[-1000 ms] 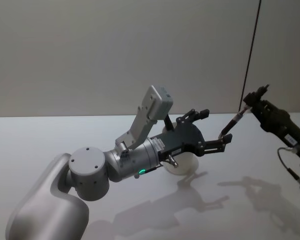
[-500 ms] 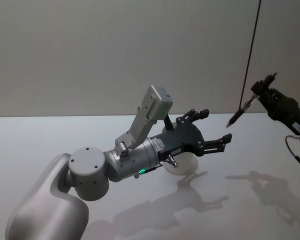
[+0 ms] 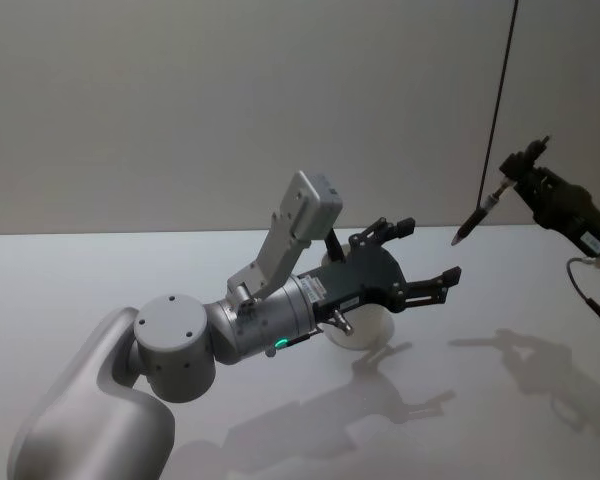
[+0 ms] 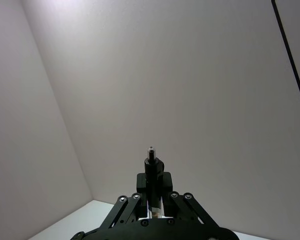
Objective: Place the pen into the pen holder.
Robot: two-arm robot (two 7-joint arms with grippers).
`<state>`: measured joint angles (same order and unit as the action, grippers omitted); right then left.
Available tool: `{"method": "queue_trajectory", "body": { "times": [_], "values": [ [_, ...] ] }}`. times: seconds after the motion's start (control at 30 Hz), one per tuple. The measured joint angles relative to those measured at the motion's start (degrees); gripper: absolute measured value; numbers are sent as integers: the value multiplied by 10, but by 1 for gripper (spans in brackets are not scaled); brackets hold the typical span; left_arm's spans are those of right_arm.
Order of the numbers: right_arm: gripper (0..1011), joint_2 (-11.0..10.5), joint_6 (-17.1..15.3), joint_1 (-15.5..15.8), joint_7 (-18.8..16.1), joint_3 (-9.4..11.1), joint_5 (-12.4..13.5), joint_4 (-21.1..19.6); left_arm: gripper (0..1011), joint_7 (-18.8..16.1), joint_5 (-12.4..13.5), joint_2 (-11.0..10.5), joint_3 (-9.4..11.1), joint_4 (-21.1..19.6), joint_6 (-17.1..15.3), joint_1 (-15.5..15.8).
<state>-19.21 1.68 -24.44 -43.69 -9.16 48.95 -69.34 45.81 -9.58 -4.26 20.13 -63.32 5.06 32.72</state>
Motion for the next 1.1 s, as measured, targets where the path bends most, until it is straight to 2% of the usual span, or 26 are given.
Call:
{"method": "queue_trajectory", "body": {
  "times": [0.23,0.57,1.1],
  "values": [
    [154,7,4,-24,-23,-4,5,40,1003,0,0,0,0,0,0,0],
    [154,16,12,-45,-38,-13,2,71,1003,0,0,0,0,0,0,0],
    [156,30,27,-65,-14,-33,-42,70,1003,0,0,0,0,0,0,0]
  ]
}}
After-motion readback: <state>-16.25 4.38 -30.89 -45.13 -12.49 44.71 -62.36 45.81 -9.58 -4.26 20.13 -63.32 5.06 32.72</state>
